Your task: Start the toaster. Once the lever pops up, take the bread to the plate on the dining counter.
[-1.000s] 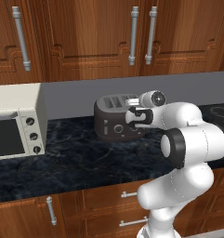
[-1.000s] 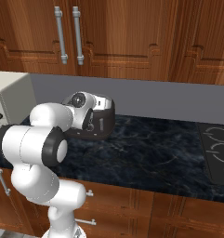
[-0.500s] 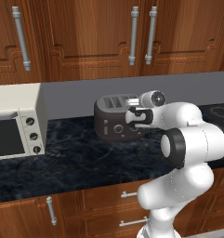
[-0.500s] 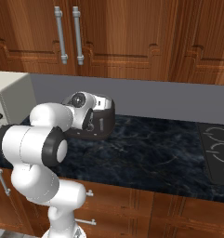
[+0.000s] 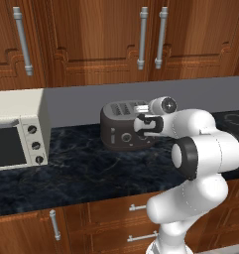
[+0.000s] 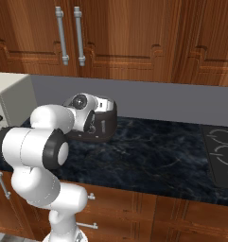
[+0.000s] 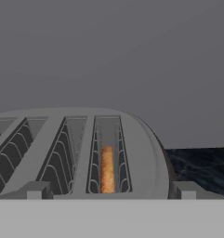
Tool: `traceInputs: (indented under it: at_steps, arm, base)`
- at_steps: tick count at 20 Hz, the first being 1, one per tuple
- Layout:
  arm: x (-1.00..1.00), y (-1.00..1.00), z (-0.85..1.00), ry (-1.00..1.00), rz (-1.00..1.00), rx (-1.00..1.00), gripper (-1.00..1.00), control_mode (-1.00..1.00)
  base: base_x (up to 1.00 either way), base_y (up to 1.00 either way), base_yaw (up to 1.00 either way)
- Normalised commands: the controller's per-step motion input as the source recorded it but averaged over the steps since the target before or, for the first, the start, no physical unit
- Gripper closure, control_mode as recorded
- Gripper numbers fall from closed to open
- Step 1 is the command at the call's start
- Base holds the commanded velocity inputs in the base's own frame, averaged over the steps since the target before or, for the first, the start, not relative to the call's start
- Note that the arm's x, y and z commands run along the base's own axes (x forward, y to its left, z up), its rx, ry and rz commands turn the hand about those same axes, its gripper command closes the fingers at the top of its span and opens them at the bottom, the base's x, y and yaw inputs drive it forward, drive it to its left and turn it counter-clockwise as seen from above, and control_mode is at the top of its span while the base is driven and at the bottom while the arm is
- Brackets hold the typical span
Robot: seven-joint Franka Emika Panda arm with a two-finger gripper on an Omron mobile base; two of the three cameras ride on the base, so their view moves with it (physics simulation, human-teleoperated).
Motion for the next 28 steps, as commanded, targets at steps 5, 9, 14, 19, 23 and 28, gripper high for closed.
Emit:
traceInputs:
  at_steps: [5, 9, 14, 19, 23, 28]
  arm:
    - [0.00, 0.00, 0.00, 0.00, 0.00, 0.00, -1.00, -1.00]
    - [0.00, 0.00, 0.00, 0.00, 0.00, 0.00, -1.00, -1.00]
    - [0.00, 0.00, 0.00, 0.00, 0.00, 0.00, -1.00, -1.00]
    - [0.00, 0.00, 0.00, 0.00, 0.00, 0.00, -1.00, -1.00]
    - [0.00, 0.00, 0.00, 0.00, 0.00, 0.00, -1.00, -1.00]
    - [0.00, 0.00, 0.00, 0.00, 0.00, 0.00, -1.00, -1.00]
  base:
    - [0.00, 0.00, 0.00]
    - [0.00, 0.00, 0.00]
    - [0.00, 0.00, 0.00]
    - [0.00, 0.00, 0.00]
    - [0.00, 0.00, 0.00]
    - [0.00, 0.00, 0.00]
